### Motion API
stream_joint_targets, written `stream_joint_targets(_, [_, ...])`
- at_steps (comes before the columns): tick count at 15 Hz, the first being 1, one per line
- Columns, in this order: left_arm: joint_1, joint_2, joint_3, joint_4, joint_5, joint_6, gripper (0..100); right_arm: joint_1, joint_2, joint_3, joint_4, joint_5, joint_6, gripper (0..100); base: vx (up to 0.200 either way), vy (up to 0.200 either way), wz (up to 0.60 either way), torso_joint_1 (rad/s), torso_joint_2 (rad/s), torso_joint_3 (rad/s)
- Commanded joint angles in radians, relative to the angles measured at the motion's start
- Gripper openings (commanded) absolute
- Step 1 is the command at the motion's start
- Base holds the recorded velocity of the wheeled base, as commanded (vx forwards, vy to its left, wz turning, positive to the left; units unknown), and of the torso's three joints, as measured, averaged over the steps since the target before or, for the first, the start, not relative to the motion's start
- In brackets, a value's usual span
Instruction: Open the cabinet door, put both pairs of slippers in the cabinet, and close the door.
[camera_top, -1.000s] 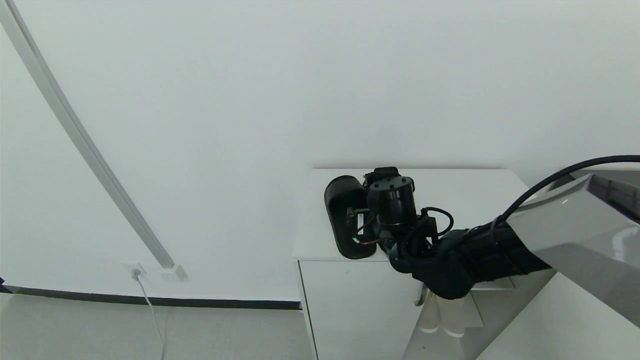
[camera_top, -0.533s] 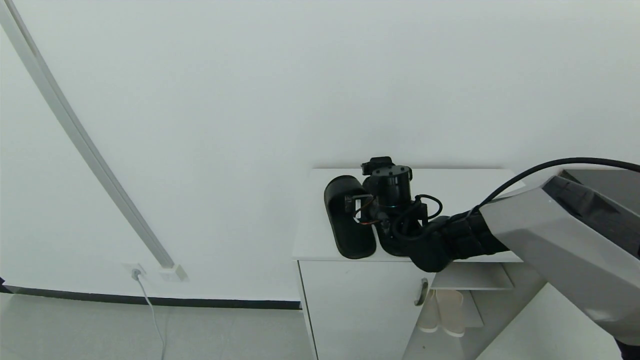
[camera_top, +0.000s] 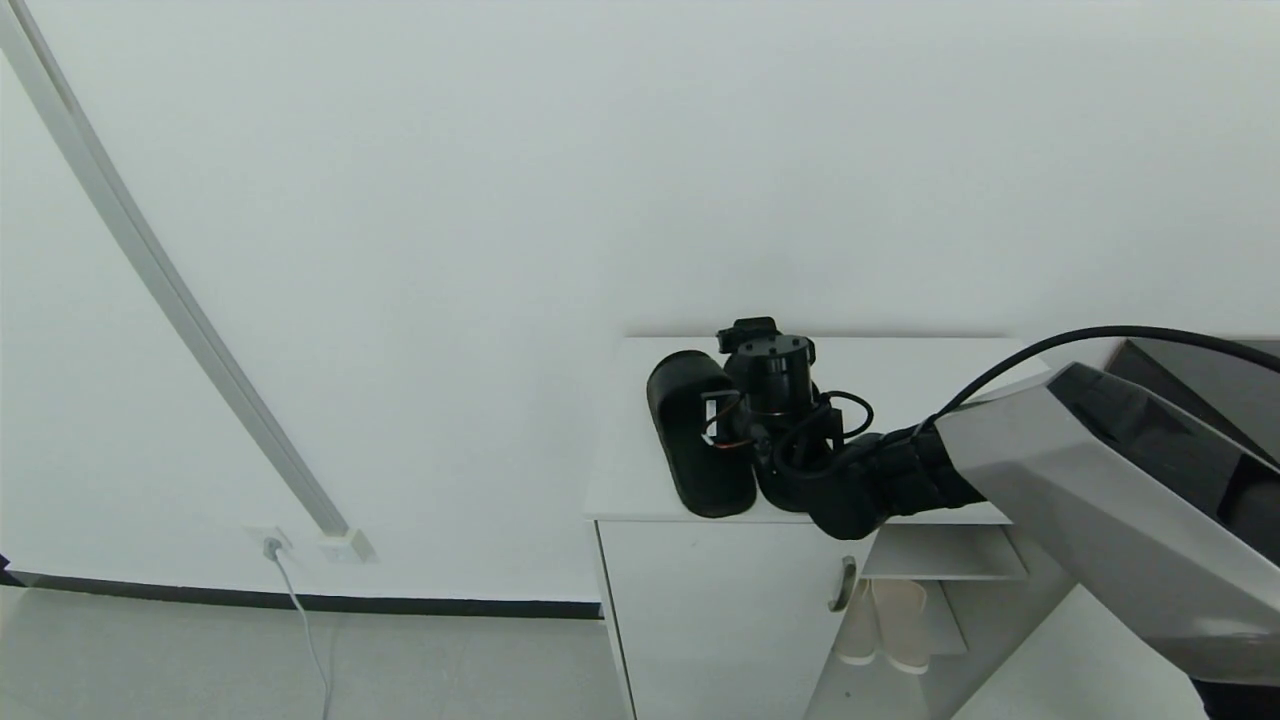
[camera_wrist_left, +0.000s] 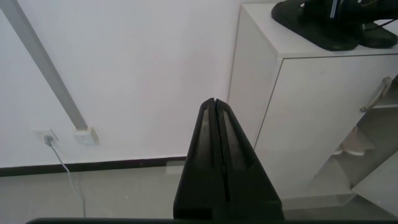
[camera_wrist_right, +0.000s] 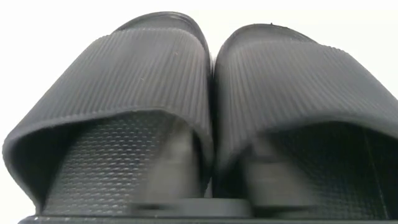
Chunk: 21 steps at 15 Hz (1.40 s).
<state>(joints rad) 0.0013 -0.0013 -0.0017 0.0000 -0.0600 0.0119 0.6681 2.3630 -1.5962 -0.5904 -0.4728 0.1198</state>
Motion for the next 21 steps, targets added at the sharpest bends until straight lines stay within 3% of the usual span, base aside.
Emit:
stream_joint_targets(1, [0.000, 0.001, 0.000, 0.000, 0.000, 0.000, 0, -0.001, 0.004, -0.001, 0.000, 0.000, 0.000, 0, 0.000, 0.000, 0.00, 0.000, 0.00, 0.000])
stream_joint_targets(8, [0.000, 0.001, 0.000, 0.000, 0.002, 0.000, 0, -0.001, -0.087, 0.048, 0.000, 0.002, -0.002, 0, 0.000, 0.000, 0.00, 0.000, 0.00, 0.000])
stream_joint_targets(11, [0.000, 0.001, 0.000, 0.000, 0.000, 0.000, 0, 0.013, -0.232, 0.203, -0.006, 0.020, -0.011, 0, 0.000, 0.000, 0.00, 0.000, 0.00, 0.000])
stream_joint_targets(12, [0.000, 0.001, 0.000, 0.000, 0.000, 0.000, 0, 0.027, -0.346, 0.351, -0.023, 0.065, -0.011, 0, 0.000, 0.000, 0.00, 0.000, 0.00, 0.000])
stream_joint_targets(16, [0.000, 0.001, 0.000, 0.000, 0.000, 0.002, 0, 0.079, -0.577, 0.680, -0.117, 0.082, -0.012, 0, 0.000, 0.000, 0.00, 0.000, 0.00, 0.000])
stream_joint_targets(21, [0.000, 0.001, 0.000, 0.000, 0.000, 0.002, 0, 0.196, -0.772, 0.883, -0.115, 0.085, -0.003, 0, 0.000, 0.000, 0.00, 0.000, 0.00, 0.000])
